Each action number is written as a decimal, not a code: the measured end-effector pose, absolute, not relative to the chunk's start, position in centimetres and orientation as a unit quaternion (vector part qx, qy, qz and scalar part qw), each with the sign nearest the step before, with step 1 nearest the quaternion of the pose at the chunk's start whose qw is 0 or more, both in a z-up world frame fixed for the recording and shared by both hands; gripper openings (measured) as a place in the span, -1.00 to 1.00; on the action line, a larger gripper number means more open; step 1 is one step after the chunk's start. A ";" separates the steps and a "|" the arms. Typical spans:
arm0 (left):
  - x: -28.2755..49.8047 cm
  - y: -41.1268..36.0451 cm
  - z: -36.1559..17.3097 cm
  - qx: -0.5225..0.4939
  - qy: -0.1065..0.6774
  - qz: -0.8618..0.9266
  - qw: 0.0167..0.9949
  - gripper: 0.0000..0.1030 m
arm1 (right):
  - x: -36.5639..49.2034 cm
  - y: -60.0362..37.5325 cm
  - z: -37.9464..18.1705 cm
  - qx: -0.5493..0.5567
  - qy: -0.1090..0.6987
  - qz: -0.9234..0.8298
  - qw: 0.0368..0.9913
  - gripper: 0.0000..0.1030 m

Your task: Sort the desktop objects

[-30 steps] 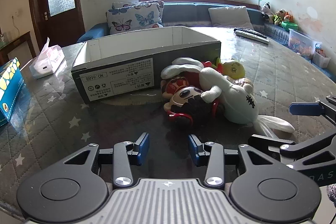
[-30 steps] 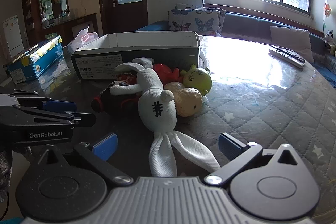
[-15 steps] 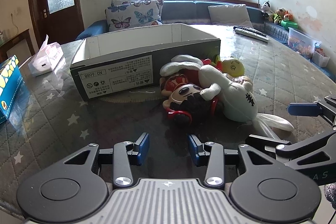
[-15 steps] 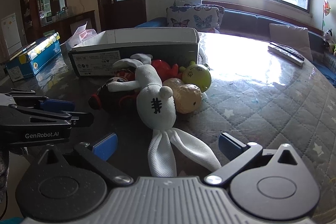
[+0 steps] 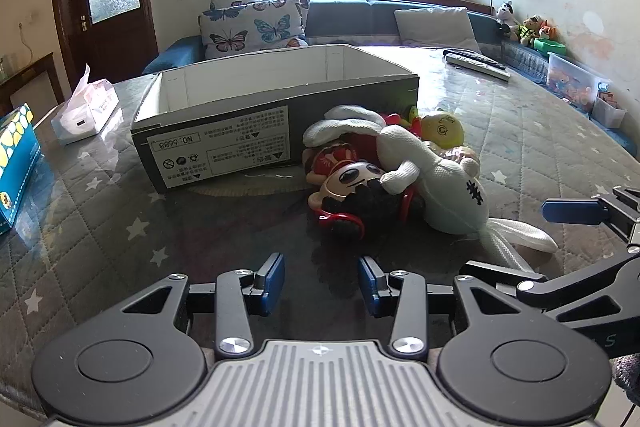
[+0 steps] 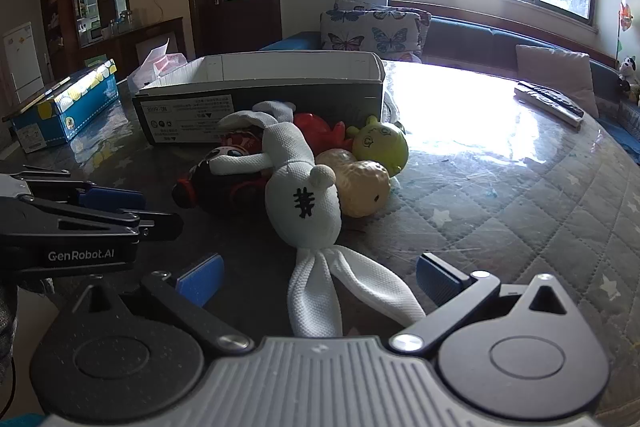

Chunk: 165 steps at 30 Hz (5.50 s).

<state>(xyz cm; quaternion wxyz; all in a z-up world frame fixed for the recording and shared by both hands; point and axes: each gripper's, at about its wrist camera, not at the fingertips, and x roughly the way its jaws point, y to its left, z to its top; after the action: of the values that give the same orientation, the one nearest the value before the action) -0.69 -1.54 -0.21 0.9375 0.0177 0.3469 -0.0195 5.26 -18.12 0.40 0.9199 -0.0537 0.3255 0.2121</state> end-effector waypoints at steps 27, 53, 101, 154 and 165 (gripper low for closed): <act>0.5 -1.5 0.0 0.026 0.374 -0.023 0.927 -0.17 | 6.3 -17.8 0.7 -0.050 0.330 0.217 0.917 1.00; 1.2 -0.6 2.4 0.008 0.371 -0.055 0.927 -0.17 | 8.1 -17.3 1.6 -0.058 0.325 0.241 0.913 0.91; 9.2 0.0 6.6 -0.137 0.354 -0.138 0.915 -0.44 | 9.7 -16.8 5.2 -0.066 0.302 0.302 0.902 -0.19; 17.9 8.3 5.4 -0.169 0.368 -0.003 0.914 -0.43 | 24.7 -7.7 7.7 -0.146 0.325 0.307 0.883 0.15; 13.6 6.7 5.0 -0.155 0.366 -0.018 0.917 -0.40 | 18.8 -10.4 8.3 -0.116 0.311 0.318 0.888 0.42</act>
<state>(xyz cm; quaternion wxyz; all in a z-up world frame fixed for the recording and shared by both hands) 13.63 6.68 5.02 0.9174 -0.1555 0.3658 -0.0180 18.82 -10.40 8.32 0.8879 -0.1159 0.3114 0.3183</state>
